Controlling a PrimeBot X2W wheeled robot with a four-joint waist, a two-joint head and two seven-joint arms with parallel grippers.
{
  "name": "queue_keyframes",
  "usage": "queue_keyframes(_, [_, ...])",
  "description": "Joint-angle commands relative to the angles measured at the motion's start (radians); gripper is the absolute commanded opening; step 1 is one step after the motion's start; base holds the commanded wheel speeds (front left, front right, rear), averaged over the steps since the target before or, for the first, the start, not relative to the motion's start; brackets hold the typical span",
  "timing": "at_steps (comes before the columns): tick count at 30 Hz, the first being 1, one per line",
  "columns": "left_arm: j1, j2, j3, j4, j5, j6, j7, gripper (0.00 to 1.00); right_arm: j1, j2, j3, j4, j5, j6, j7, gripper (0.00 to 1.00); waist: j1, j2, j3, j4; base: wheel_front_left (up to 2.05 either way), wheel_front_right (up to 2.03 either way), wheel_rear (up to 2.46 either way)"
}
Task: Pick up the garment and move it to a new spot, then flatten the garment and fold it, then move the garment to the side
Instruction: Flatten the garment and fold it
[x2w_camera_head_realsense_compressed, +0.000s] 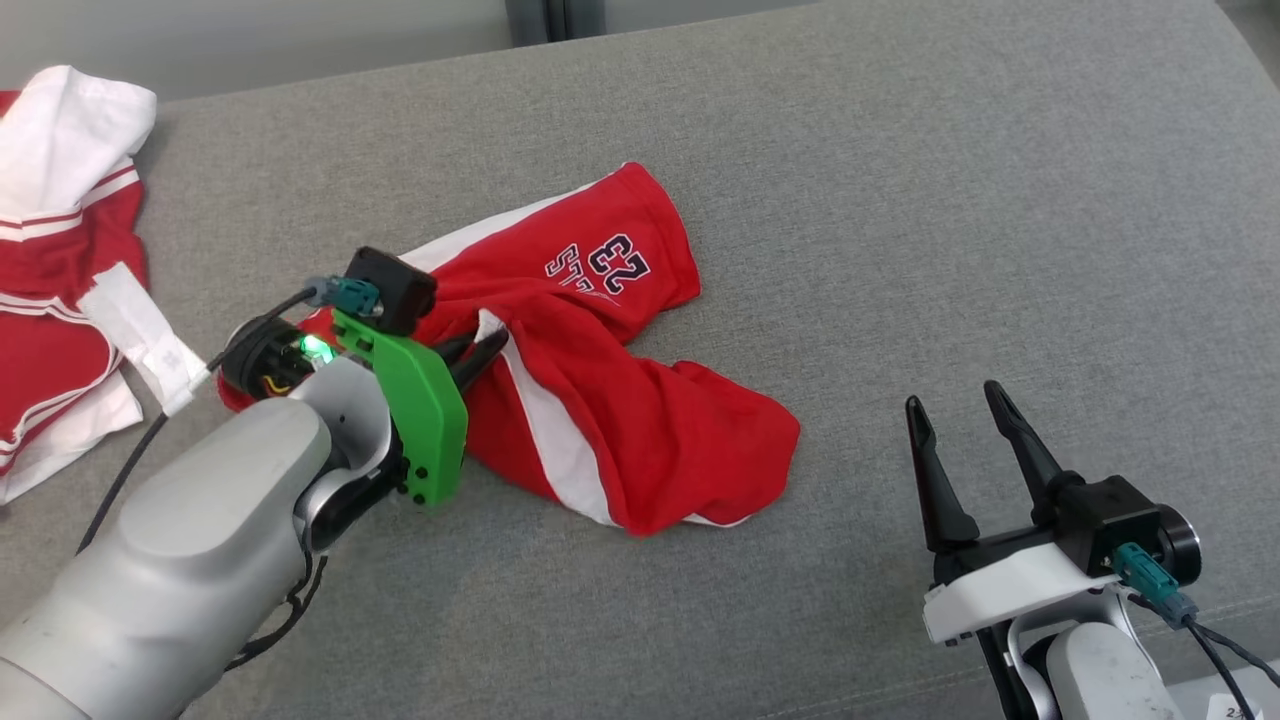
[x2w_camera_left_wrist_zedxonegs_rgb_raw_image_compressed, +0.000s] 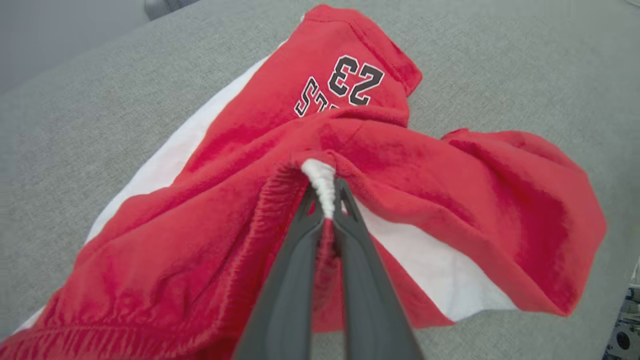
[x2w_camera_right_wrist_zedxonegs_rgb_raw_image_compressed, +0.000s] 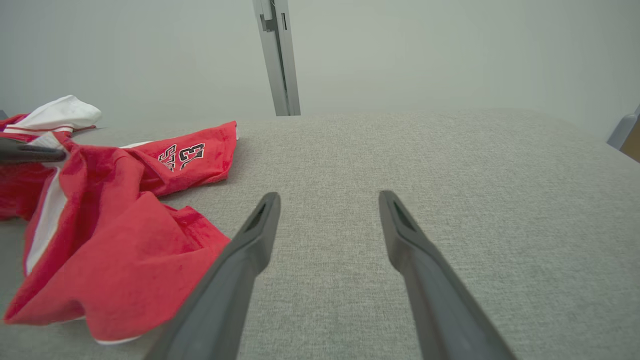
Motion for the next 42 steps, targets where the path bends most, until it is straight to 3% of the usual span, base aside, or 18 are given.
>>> queue_keyframes(1, [-0.034,-0.006,0.011,-0.014,-0.017,0.001,-0.009,0.00,0.000,-0.002,0.002,0.003,0.001,-0.001,0.001,1.00,0.0000,0.0000,-0.004,0.003,0.00,0.00,0.00])
queue_keyframes(8, [-0.129,0.005,0.088,-0.102,-0.101,0.004,-0.006,0.00,-0.011,-0.002,0.019,0.007,0.022,-0.001,0.001,1.00,0.0000,0.0000,-0.014,-0.019,0.00,0.00,0.00])
queue_keyframes(17, [-0.293,0.057,0.137,-0.207,-0.083,0.091,0.102,0.00,-0.048,-0.002,0.007,-0.016,0.081,-0.001,0.001,1.00,0.0000,0.0000,0.031,-0.088,0.00,0.00,0.00])
queue_keyframes(24, [-0.343,0.047,0.160,-0.267,-0.087,0.133,0.123,0.00,-0.039,-0.002,-0.008,-0.013,0.115,-0.001,0.001,1.00,0.0000,0.0000,0.033,-0.135,0.00,0.00,0.00])
queue_keyframes(36, [-0.358,-0.029,0.237,-0.317,-0.089,0.210,-0.011,0.00,-0.033,-0.002,-0.024,-0.007,0.108,-0.001,0.001,1.00,0.0000,0.0000,-0.003,-0.154,0.00,0.00,0.00])
queue_keyframes(42, [-0.230,-0.043,0.290,-0.420,-0.152,0.220,-0.118,0.00,-0.005,-0.002,-0.044,-0.007,0.088,-0.001,0.001,1.00,0.0000,0.0000,-0.033,-0.132,0.00,0.00,0.00])
